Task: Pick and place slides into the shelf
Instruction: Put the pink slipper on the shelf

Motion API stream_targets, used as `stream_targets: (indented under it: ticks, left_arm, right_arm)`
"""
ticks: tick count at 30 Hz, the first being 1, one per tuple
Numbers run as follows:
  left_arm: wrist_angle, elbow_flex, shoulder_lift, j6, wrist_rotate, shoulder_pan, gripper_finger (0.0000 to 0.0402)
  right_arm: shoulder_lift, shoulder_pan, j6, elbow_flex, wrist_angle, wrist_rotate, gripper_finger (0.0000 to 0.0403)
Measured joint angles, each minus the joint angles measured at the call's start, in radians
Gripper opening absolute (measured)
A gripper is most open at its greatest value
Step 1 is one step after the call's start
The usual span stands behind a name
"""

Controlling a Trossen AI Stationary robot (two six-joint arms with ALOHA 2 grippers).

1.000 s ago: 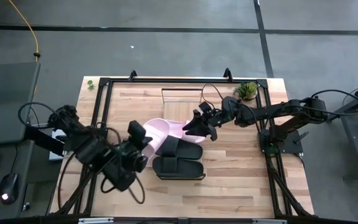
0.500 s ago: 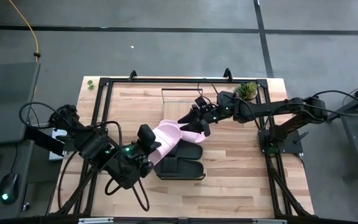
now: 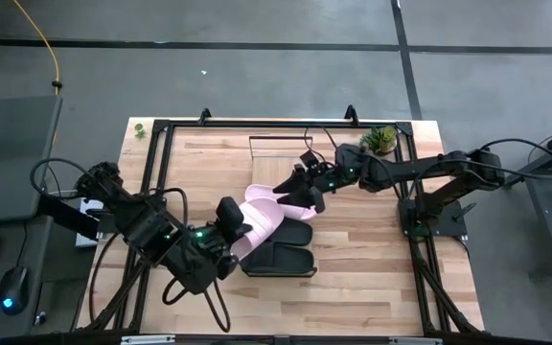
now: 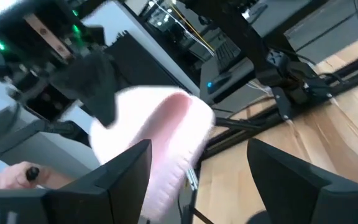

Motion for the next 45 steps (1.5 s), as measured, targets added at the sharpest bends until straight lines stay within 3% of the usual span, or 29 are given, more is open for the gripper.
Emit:
stream_targets:
  ticks: [23,28,39,45]
  left_arm:
    - [0.033,0.0,0.04,0.069,-0.015,0.038,0.0001]
    - [0.034,0.0,0.04,0.075,-0.033,0.038,0.0001]
    - [0.044,0.0,0.041,0.023,-0.042,0.039,0.0014]
    - [0.045,0.0,0.041,-0.014,-0.061,0.038,0.0047]
  right_arm:
    - [0.001,0.081,-0.018,0.0,-0.007,0.076,0.0247]
    - [0.001,0.081,-0.051,0.0,-0.042,0.075,0.0198]
    - [0.001,0.08,-0.135,0.0,-0.05,0.108,0.0028]
    - [0.001,0.08,-0.154,0.0,-0.054,0.12,0.0018]
